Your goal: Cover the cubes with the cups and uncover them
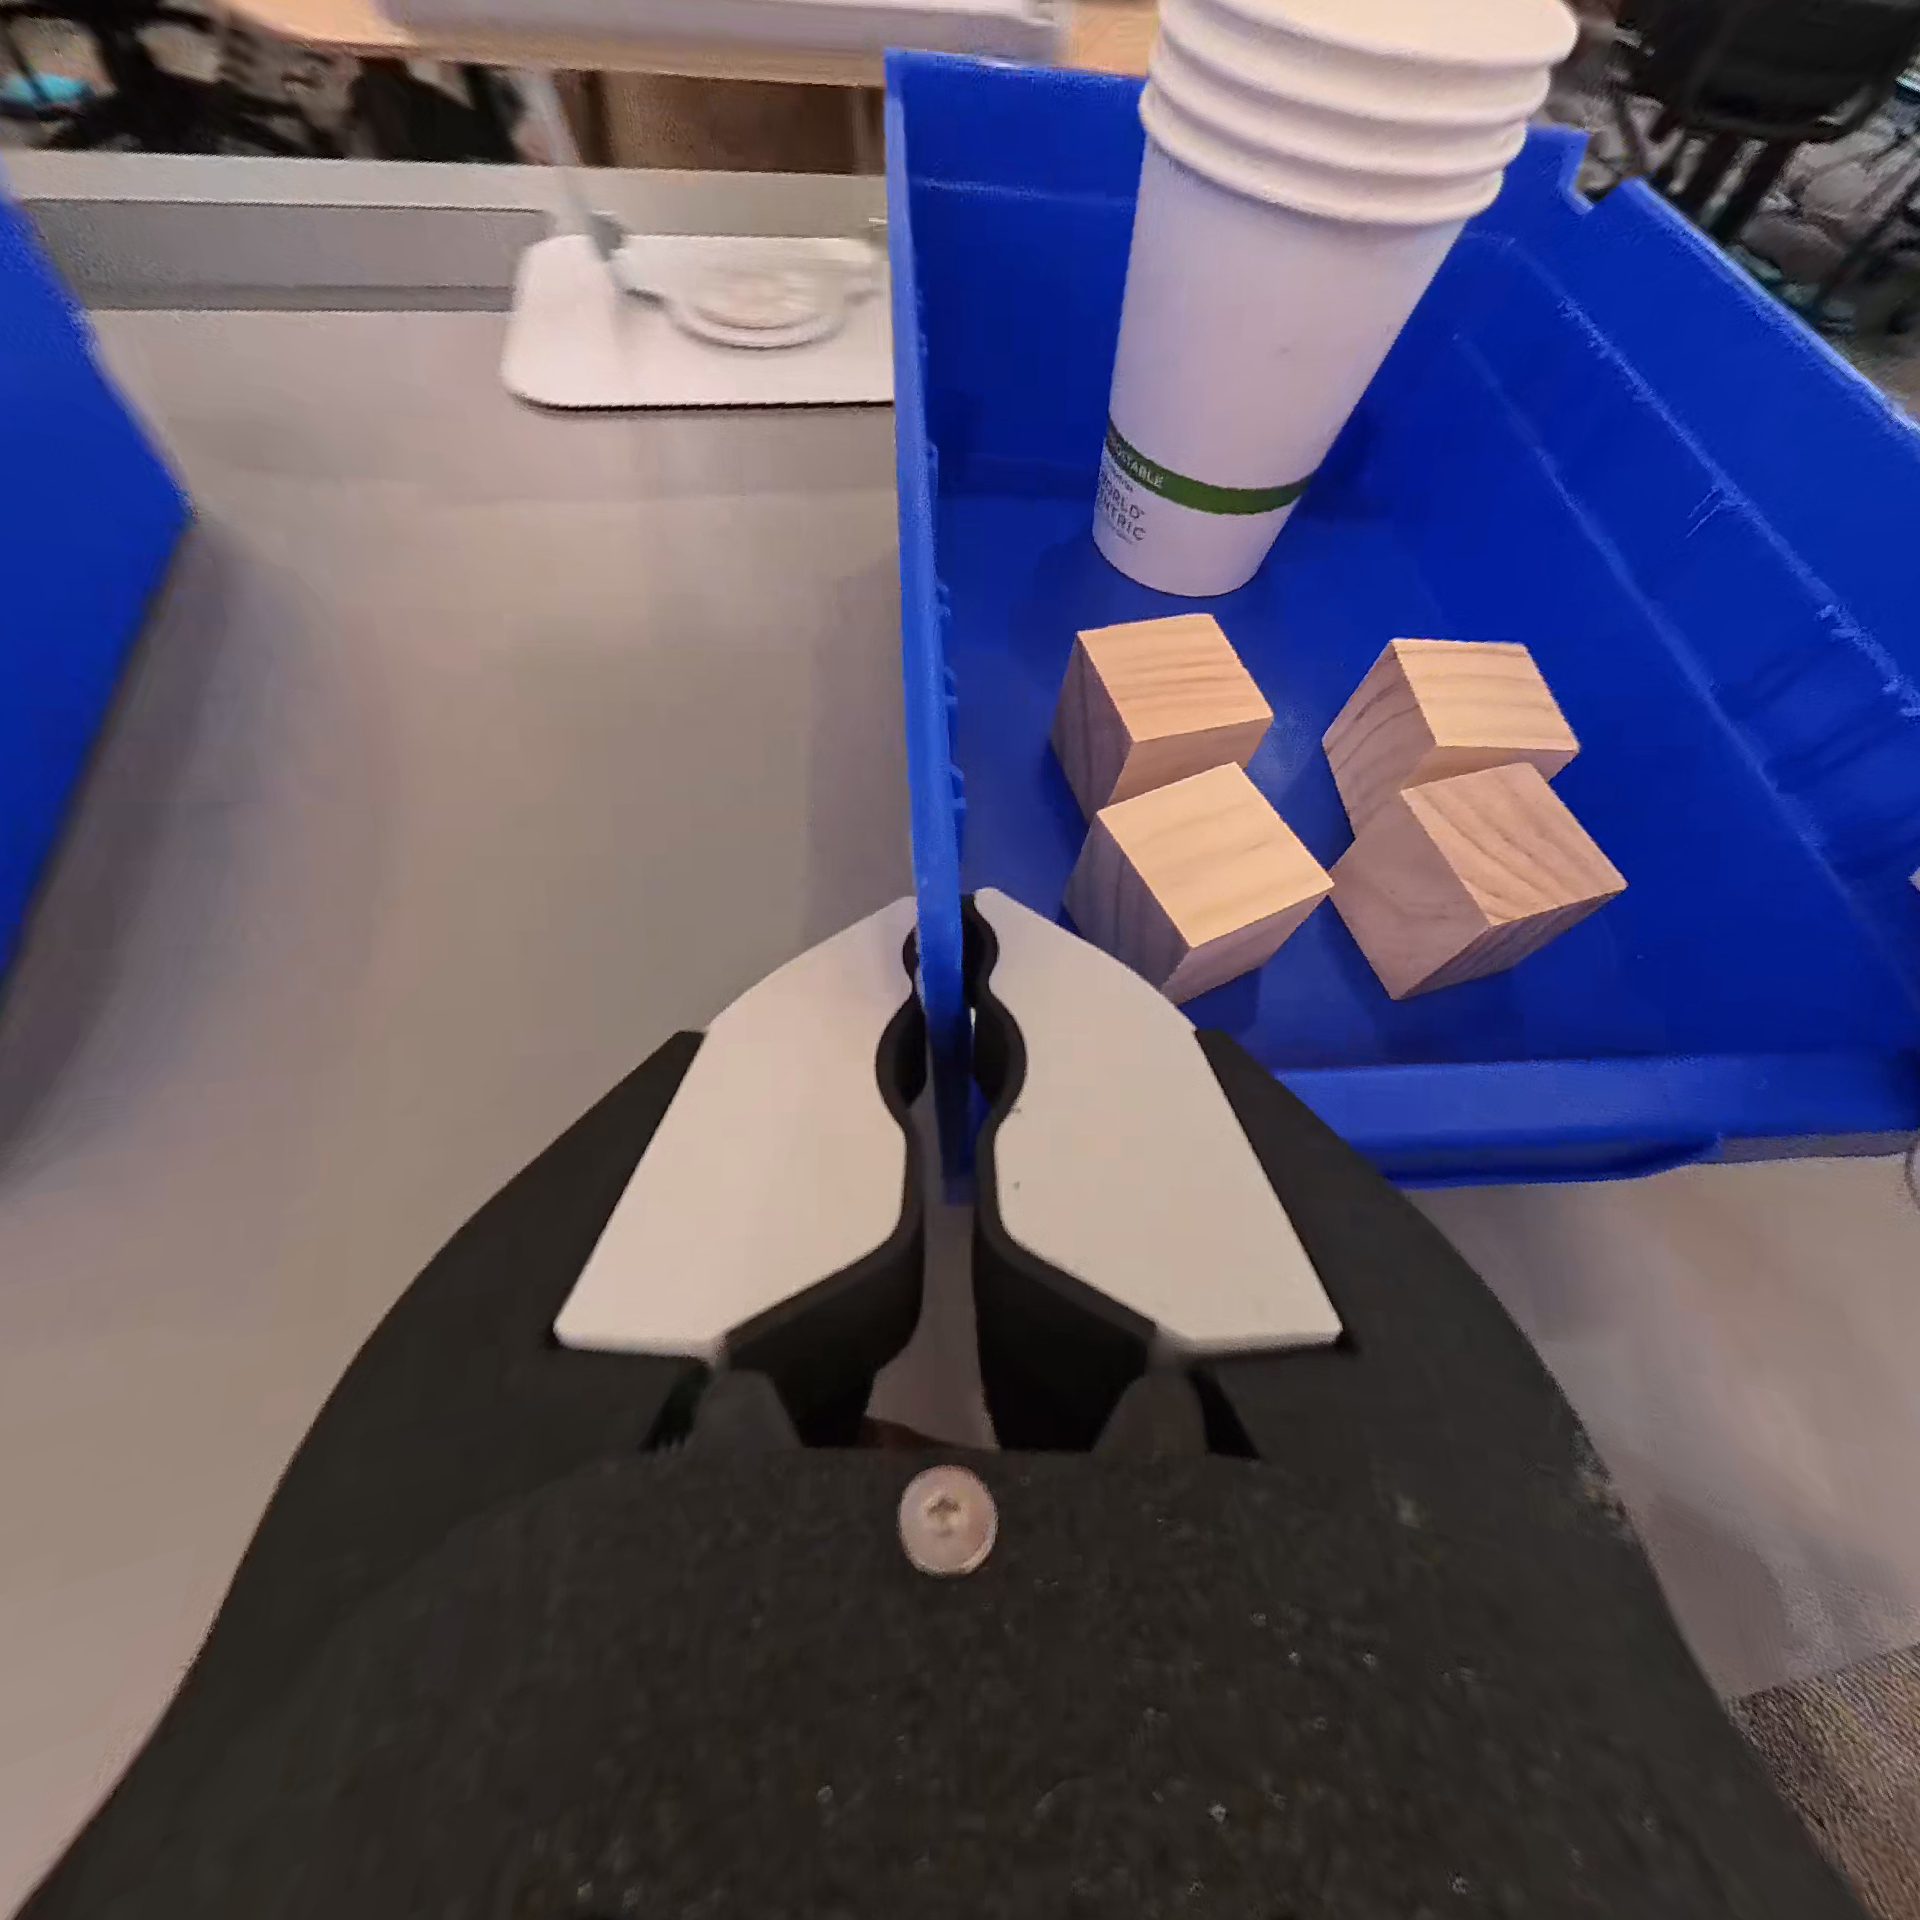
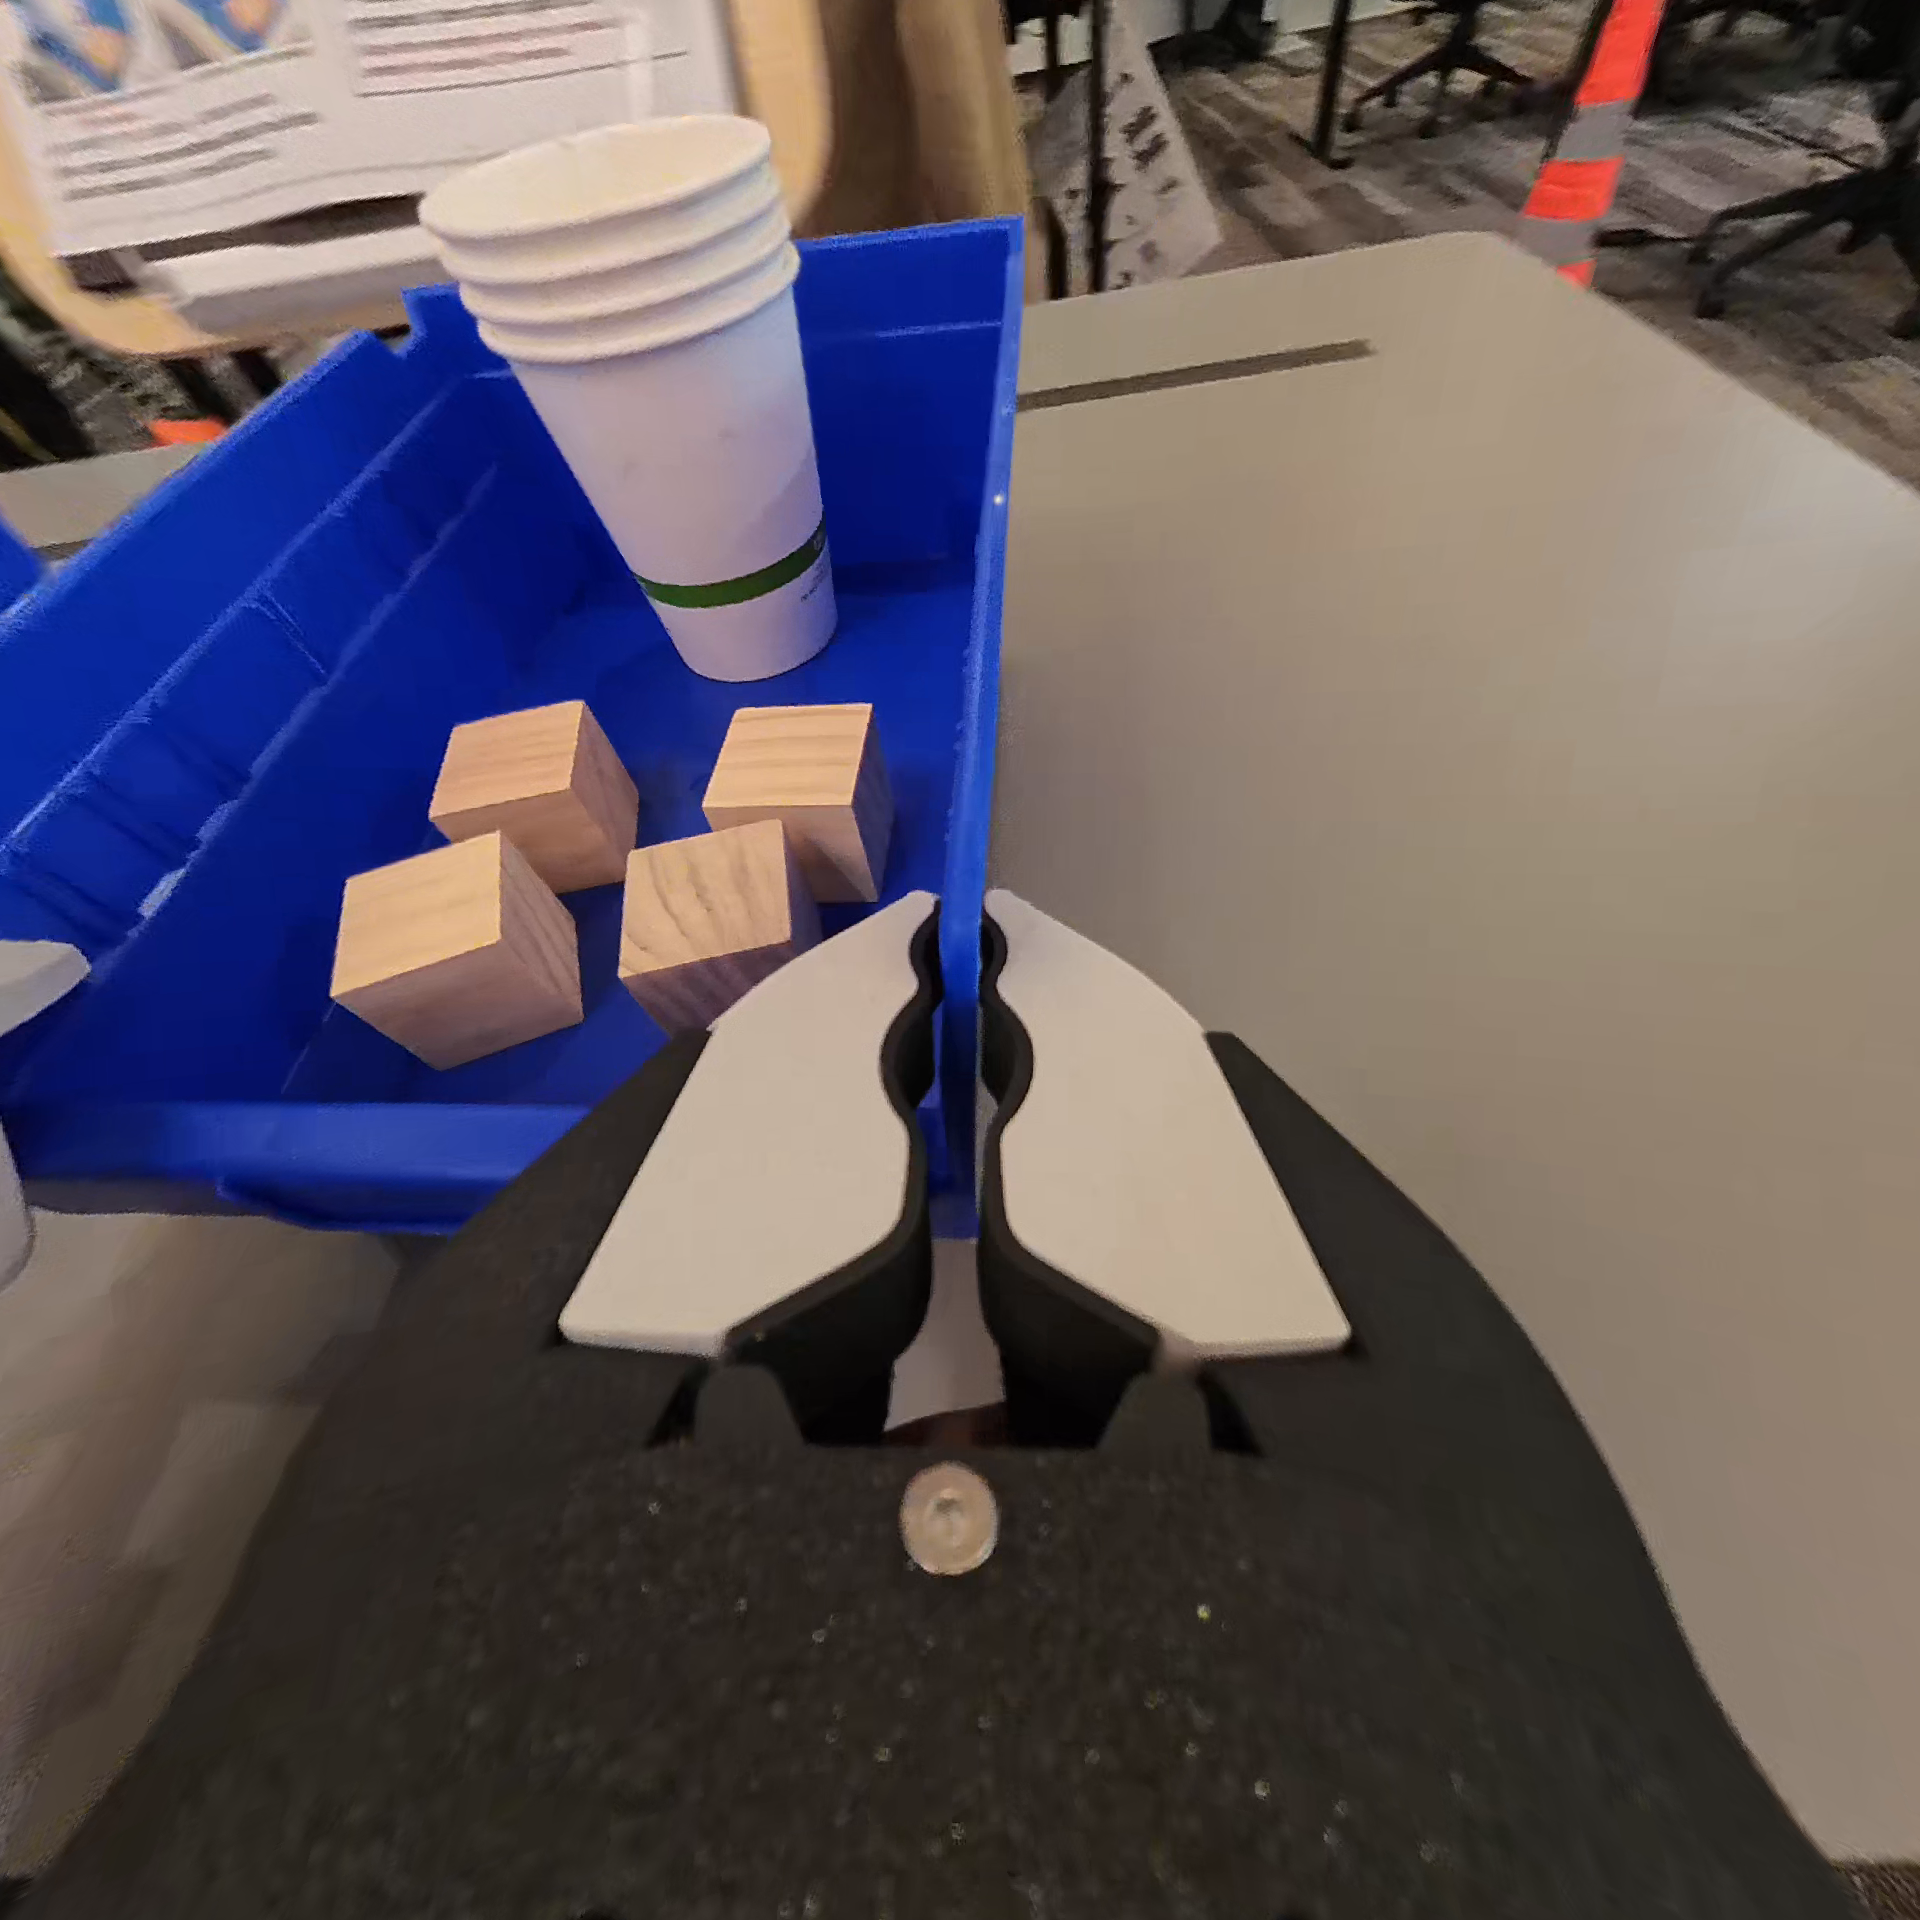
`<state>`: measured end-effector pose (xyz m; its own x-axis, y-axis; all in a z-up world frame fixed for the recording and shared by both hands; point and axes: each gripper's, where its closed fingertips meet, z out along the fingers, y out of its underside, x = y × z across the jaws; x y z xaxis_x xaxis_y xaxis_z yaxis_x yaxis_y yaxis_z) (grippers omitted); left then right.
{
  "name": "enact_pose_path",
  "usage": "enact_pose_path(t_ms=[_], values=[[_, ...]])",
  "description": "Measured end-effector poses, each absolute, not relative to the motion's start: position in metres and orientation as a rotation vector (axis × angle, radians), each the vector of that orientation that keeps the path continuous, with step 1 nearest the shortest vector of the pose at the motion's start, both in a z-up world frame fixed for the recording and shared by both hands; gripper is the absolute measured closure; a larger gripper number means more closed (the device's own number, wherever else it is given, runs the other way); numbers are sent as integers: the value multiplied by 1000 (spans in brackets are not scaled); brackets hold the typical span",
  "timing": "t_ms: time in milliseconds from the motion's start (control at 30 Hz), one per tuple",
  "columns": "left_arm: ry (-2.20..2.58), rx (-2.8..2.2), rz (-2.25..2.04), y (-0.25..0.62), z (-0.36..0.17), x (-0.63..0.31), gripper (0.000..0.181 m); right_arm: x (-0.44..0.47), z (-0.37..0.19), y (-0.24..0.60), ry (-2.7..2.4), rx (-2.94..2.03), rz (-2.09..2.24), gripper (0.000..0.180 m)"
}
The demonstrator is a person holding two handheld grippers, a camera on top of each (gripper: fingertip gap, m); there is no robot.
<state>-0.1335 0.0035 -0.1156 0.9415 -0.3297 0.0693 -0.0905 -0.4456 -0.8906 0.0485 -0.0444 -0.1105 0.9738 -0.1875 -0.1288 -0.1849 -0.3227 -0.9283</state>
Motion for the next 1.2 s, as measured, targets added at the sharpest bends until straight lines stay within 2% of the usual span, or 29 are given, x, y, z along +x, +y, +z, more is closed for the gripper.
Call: enact_pose_path(t_ms=[267, 500, 533, 567, 600, 700, 767, 933, 1000, 1100, 1200], values=[[157, -2060, -82, 19, -124, -272, 179, -82, -131, 1, 125, -1951, 103, 177], [152, -2057, -157, 33, -136, -296, 175, -105, -130, 12, 96, -1930, 94, 172], [172, -2066, -167, 31, -138, -293, 155, -108, -131, 11, 84, -1936, 131, 160], [194, -2059, -185, 28, -137, -290, 123, -109, -132, 9, 86, -1944, 158, 139], [212, -2040, -213, 19, -131, -289, 111, -107, -129, 3, 79, -1928, 169, 128], [257, -1884, -384, -30, -96, -295, 130, -98, -118, -29, 11, -1867, 189, 122], [214, -1857, -343, -52, -87, -331, 142, -94, -110, -60, -33, -1799, 233, 122], [5, -1945, 59, -18, -97, -474, 128, -96, -105, -105, -43, -1703, 386, 132], [-86, -1973, 174, 8, -104, -523, 130, -104, -103, -104, -76, -1712, 419, 132], [-175, -1965, 106, 46, -106, -556, 131, -117, -102, -103, -125, -1722, 432, 132], [-167, -2013, -130, 78, -114, -545, 126, -129, -108, -104, -152, -1750, 453, 133]])
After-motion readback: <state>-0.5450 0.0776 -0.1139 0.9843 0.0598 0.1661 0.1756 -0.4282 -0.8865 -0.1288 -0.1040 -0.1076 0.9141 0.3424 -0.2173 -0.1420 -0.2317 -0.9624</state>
